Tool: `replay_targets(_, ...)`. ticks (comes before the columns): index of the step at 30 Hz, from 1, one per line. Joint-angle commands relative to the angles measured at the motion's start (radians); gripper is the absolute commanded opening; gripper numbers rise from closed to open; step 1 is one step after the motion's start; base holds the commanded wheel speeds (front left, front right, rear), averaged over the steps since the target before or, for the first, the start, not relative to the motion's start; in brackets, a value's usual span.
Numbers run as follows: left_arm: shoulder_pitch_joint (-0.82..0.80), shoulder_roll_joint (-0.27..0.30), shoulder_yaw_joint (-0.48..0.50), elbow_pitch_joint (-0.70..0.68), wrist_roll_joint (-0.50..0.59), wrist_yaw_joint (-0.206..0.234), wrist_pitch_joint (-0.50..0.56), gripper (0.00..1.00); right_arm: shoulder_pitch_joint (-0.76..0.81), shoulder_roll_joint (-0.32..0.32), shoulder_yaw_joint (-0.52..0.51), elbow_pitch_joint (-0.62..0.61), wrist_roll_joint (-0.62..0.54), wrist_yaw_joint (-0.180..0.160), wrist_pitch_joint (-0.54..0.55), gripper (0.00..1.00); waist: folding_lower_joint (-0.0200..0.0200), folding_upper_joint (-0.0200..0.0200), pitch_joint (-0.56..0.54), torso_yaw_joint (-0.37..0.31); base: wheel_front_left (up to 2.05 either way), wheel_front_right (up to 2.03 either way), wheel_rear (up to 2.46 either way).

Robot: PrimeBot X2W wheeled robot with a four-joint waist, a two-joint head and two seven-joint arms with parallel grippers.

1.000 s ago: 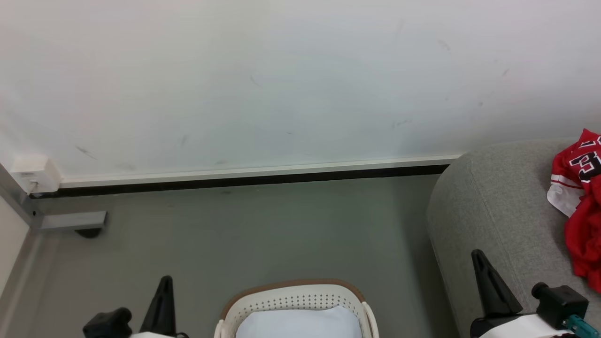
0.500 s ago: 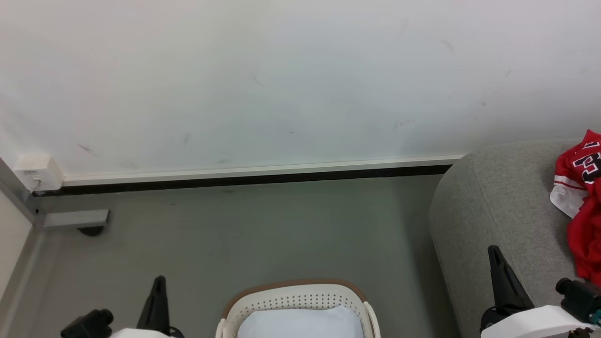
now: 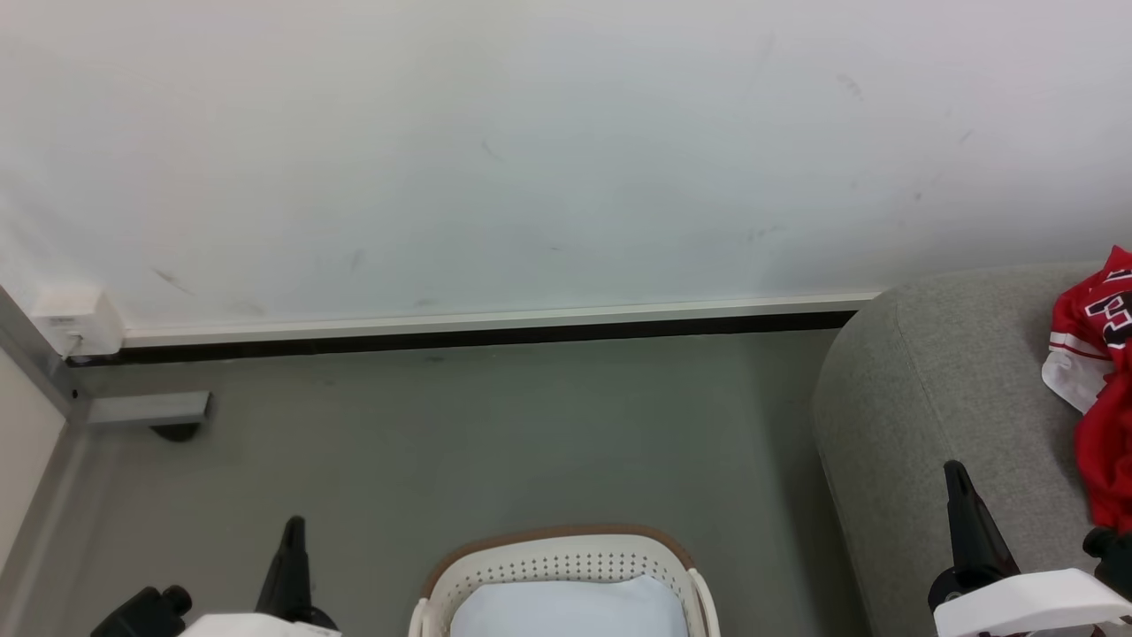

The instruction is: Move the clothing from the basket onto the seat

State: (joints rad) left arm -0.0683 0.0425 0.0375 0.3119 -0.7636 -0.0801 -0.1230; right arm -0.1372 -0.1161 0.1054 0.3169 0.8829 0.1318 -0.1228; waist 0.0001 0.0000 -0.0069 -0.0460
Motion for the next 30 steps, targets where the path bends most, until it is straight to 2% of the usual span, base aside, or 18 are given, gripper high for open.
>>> replay_targets(1,-0.024,0.006,0.008,-0.019,-0.043,-0.006,0.012,0.00,-0.004,0.002,-0.016,-0.021,0.038,0.000,0.010,0.00,-0.0001,0.0000,0.000,0.001,0.00,0.00,0.00)
replay_targets(30,-0.033,0.008,0.037,-0.040,-0.366,-0.025,0.102,0.00,0.009,0.027,-0.098,-0.044,0.313,-0.001,0.101,0.00,-0.0001,0.0000,0.003,0.015,0.00,0.00,0.00)
